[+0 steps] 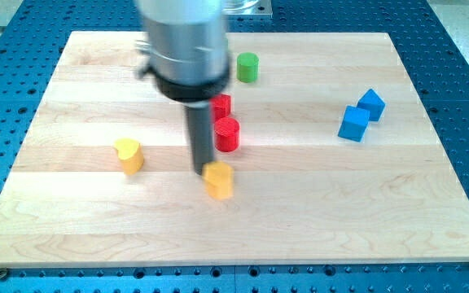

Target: Push the hexagon to the bottom right of the board

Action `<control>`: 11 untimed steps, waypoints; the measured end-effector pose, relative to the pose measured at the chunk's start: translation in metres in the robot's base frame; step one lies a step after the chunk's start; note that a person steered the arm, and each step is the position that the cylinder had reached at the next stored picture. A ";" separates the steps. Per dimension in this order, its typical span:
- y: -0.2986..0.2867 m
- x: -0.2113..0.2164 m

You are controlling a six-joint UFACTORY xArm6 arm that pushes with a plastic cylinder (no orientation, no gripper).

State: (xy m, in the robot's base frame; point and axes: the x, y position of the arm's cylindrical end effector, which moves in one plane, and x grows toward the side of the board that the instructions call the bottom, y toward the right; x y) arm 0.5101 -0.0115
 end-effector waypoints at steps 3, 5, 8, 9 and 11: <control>-0.014 0.017; 0.047 0.073; 0.046 0.036; 0.122 0.041; 0.186 0.019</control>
